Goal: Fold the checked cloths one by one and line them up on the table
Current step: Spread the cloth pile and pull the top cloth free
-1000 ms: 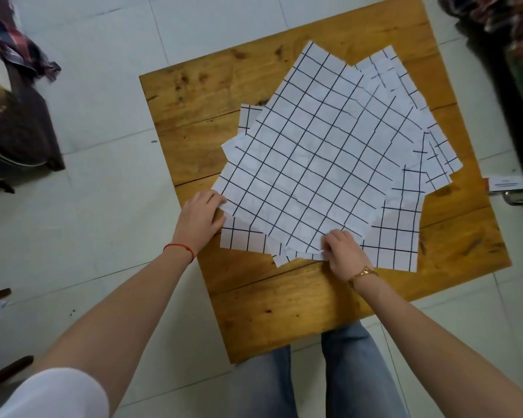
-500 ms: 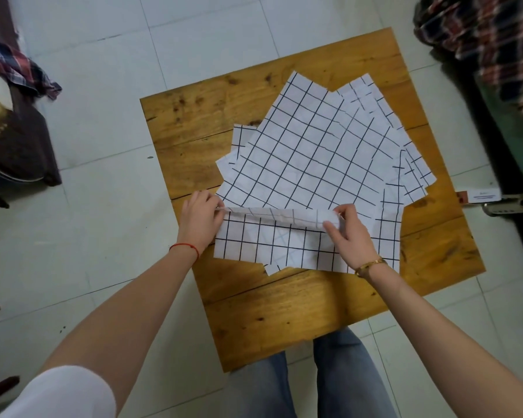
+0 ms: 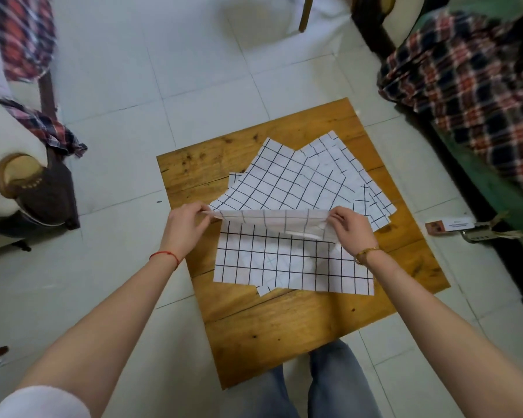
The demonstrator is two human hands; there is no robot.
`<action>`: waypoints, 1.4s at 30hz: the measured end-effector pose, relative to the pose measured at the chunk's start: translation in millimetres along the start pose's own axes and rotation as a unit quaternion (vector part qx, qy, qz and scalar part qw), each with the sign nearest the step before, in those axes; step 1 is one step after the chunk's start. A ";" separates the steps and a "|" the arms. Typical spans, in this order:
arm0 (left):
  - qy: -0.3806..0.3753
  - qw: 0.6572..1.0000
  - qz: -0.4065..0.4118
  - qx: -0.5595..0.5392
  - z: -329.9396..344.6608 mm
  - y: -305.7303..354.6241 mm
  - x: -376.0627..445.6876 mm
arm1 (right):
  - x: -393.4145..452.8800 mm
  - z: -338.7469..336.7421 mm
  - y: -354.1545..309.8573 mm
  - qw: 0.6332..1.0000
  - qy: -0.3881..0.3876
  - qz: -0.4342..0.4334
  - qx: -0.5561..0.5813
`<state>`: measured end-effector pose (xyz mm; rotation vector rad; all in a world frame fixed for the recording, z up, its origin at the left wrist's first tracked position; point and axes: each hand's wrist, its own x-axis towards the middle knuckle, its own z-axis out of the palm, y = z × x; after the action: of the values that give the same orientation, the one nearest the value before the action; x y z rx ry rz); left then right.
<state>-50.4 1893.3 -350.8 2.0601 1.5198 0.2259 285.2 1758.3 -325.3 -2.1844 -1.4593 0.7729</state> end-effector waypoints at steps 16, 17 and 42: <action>0.105 0.993 0.041 -0.038 -78.8 123.3 -54.8 | -7.2 -126.1 -8.5 0.998 0.033 -0.031 -0.050; 0.114 0.992 0.045 -0.041 -81.2 131.6 -61.0 | -9.1 -134.5 -5.7 0.998 0.031 -0.036 -0.045; 0.196 0.976 0.033 -0.086 -110.5 264.4 -210.9 | -53.6 -278.4 30.6 0.976 -0.078 -0.199 0.026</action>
<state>46.0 1684.5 -79.4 2.0070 1.5889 0.8025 469.2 1690.4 -118.2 -1.7389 -1.8537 0.8386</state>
